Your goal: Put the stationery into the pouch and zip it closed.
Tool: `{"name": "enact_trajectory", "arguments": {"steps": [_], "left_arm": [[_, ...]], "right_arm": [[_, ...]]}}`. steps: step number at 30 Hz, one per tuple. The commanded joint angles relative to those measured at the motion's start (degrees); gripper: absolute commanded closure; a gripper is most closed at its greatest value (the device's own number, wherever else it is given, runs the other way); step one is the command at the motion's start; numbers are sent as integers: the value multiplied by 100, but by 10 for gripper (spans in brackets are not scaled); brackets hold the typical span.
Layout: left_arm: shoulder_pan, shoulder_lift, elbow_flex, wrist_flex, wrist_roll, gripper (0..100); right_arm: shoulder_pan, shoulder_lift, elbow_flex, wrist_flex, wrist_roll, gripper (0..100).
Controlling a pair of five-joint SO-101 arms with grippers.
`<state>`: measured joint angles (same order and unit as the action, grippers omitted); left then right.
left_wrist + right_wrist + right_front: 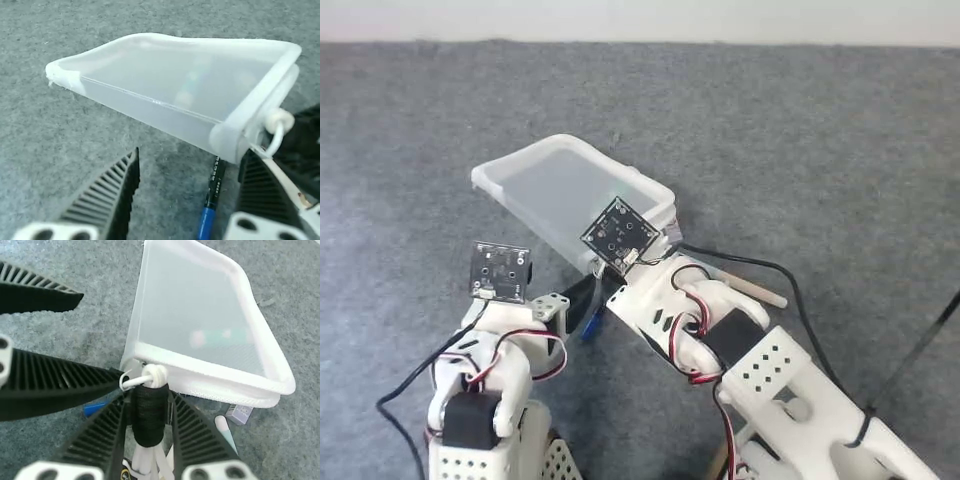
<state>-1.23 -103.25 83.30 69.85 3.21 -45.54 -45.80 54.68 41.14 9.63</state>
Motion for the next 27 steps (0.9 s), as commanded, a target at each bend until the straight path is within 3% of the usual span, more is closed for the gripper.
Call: {"name": "enact_trajectory", "arguments": {"steps": [1,8,18,27], "left_arm": [[-18,-123,4,-484,35,701],[-615,-123,145,-695,62,711],[-624,-123,136,-712,26,882],[-677,-123,22,-686,18,968]], "right_arm": [[84,-286,-70,-48,-53,991],[92,-277,-70,31,-35,991],[92,-268,97,-145,-62,991],[127,-268,141,-180,-62,991]]}}
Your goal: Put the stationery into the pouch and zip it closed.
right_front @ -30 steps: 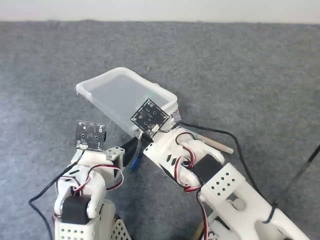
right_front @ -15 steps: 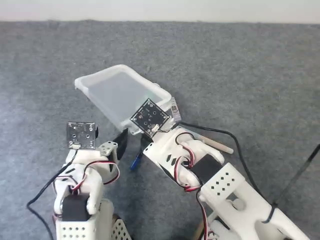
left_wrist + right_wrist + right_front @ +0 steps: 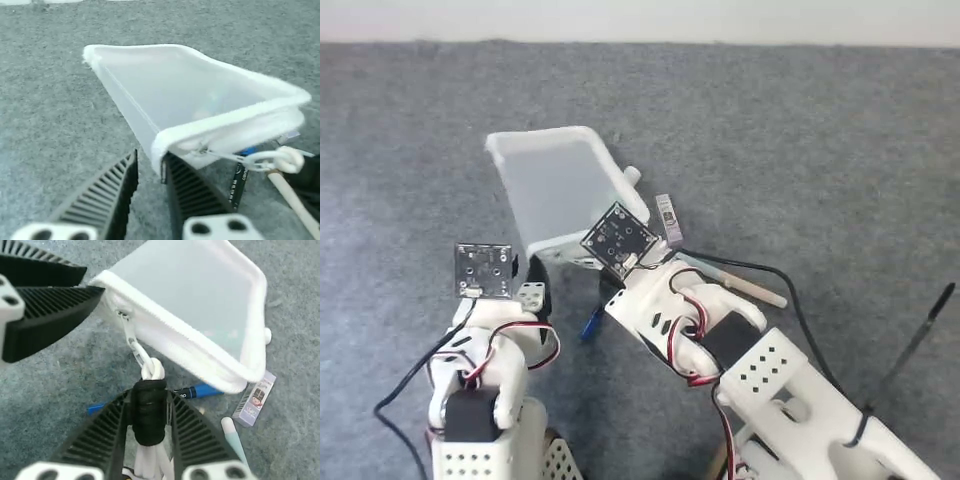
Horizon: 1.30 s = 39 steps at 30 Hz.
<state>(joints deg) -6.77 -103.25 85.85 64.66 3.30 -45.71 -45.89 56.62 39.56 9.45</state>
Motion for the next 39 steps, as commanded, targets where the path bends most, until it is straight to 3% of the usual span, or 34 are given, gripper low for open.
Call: {"name": "enact_trajectory", "arguments": {"steps": [1,10,31,37,39], "left_arm": [[-149,-123,-242,-167,9,981],[-782,-123,-242,-193,9,989],[-1116,-123,-251,-193,9,989],[-1073,-123,-215,-176,-44,982],[-1099,-123,-207,-158,-9,937]], "right_arm": [[145,-259,-53,-22,-44,991],[576,-259,-44,101,-53,991],[1411,-330,-88,488,-167,991],[1147,-760,-229,927,-176,991],[980,-1086,-211,1121,-167,991]]}}
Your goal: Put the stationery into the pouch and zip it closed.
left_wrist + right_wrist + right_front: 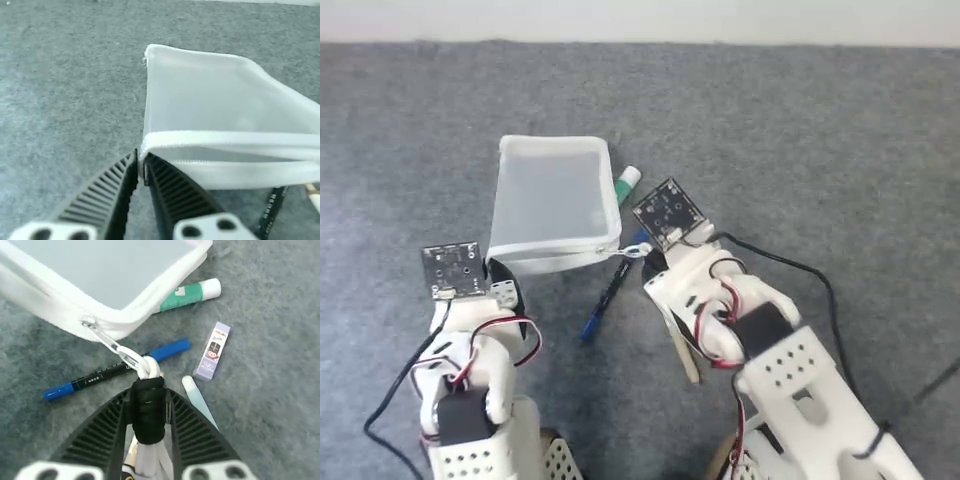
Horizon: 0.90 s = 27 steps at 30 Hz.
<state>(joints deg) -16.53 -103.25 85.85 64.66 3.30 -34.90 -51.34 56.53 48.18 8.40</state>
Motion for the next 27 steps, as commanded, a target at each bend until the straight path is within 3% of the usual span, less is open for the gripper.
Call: {"name": "enact_trajectory", "arguments": {"steps": [1,5,7,16,22,27], "left_arm": [[-123,-123,-189,-141,-9,900],[-97,-123,-48,-35,193,738],[-97,-123,4,-53,273,716],[-88,-123,189,-246,35,731],[167,-123,286,-325,26,735],[281,-123,286,-369,0,883]], "right_arm": [[-180,-716,-202,374,-62,991],[-356,-1314,-193,716,-26,991],[-356,-1508,-185,822,-18,991],[-374,-2308,62,1068,158,991],[-769,-2844,79,1358,176,991],[-813,-2949,141,1367,185,991]]}}
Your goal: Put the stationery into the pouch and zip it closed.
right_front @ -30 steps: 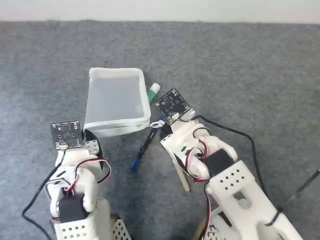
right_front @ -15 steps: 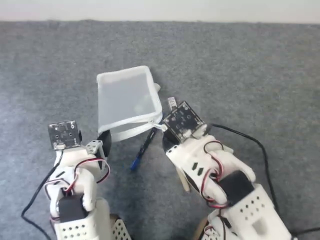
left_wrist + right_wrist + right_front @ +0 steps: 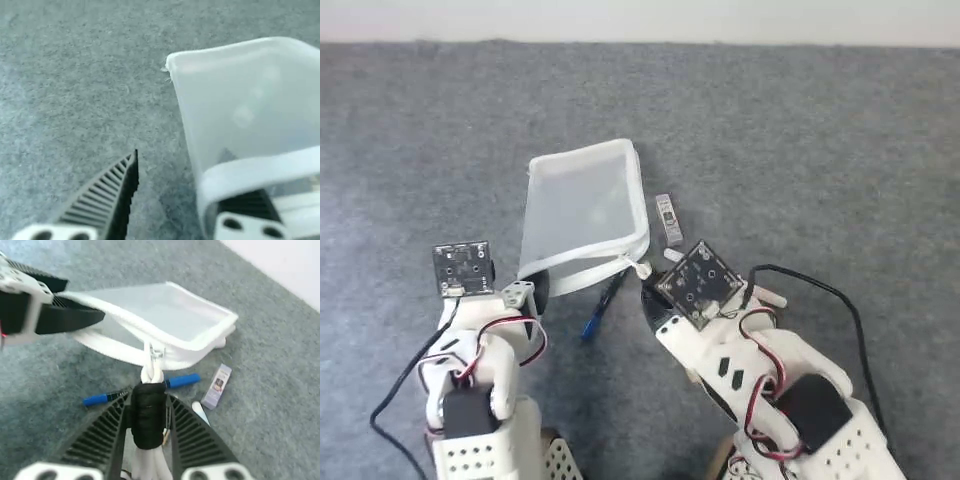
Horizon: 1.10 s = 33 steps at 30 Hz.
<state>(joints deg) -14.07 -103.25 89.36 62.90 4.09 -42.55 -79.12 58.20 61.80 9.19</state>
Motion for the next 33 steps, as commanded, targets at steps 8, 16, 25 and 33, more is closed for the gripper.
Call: {"name": "enact_trajectory", "arguments": {"steps": [8,16,25,33], "left_arm": [[-9,-123,-382,123,-440,990],[-422,-123,-769,651,-563,990],[-747,-123,-778,545,-545,990],[-756,-123,-778,545,-545,990]], "right_arm": [[-48,-171,132,-110,105,990],[-31,-163,141,-92,70,864],[409,-154,141,-110,53,772],[760,-75,114,-119,105,772]]}}
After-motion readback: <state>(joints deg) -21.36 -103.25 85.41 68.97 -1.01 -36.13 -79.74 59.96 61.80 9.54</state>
